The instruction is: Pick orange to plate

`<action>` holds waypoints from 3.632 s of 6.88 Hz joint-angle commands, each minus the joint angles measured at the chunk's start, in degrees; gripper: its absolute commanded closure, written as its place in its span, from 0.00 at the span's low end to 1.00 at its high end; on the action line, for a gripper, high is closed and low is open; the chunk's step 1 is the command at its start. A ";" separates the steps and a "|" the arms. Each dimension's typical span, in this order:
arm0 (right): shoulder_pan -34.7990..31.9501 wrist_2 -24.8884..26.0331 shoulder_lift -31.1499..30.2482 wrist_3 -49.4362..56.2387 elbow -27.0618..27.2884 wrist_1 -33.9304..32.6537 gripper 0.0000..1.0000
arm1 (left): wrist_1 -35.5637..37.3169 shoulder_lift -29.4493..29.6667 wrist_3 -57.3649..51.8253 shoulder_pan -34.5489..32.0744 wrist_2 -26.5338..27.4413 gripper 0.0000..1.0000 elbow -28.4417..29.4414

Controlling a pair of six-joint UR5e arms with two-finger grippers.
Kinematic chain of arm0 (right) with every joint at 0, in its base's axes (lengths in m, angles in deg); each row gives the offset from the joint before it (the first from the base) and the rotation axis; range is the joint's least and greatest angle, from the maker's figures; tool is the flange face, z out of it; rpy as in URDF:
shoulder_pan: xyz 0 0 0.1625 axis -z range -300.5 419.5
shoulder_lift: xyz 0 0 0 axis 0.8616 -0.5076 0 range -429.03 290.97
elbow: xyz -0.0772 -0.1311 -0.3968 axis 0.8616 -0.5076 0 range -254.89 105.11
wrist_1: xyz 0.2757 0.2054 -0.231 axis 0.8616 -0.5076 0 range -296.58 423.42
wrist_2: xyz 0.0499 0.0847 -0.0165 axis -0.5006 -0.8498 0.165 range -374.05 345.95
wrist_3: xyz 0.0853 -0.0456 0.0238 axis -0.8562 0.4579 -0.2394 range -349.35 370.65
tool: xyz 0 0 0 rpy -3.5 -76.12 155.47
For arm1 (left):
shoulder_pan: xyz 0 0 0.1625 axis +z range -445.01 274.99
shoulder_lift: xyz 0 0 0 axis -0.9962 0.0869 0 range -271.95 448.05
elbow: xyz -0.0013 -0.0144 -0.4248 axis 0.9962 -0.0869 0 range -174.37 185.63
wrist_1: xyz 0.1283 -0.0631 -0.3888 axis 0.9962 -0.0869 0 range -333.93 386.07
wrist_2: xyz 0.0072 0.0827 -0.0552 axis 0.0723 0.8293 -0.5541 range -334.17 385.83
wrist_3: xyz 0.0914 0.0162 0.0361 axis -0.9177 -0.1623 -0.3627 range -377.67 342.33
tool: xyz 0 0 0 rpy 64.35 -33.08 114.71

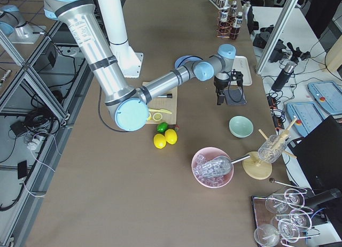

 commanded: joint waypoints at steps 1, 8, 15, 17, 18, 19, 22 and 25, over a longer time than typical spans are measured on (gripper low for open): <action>-13.19 -2.22 -11.78 25.72 -0.10 -0.01 0.00 | 0.00 -0.53 0.00 -0.41 0.01 0.02 -0.17; -25.38 -2.22 -28.61 36.56 0.16 2.98 0.00 | 0.53 -0.44 0.53 -1.12 0.09 0.02 0.88; -26.44 -2.66 -29.50 36.65 0.94 3.16 0.00 | 0.44 -1.58 0.53 -4.19 1.85 0.02 0.88; -26.44 -2.40 -29.58 36.74 1.12 4.46 0.00 | 0.44 -1.49 0.53 -4.19 1.85 0.02 0.80; -26.35 -2.31 -30.02 36.73 0.95 6.48 0.00 | 0.44 -1.41 0.53 -4.19 1.85 0.02 0.80; -26.44 -2.57 -30.37 36.65 1.12 6.50 0.00 | 0.44 -1.40 0.44 -4.19 1.85 0.02 0.80; -26.35 -3.01 -30.37 36.65 1.03 6.50 0.00 | 0.44 -1.75 0.53 -4.19 1.85 0.02 0.97; -26.35 -4.15 -30.55 36.82 1.03 6.50 0.00 | 0.44 -1.84 0.44 -4.19 1.76 0.02 0.97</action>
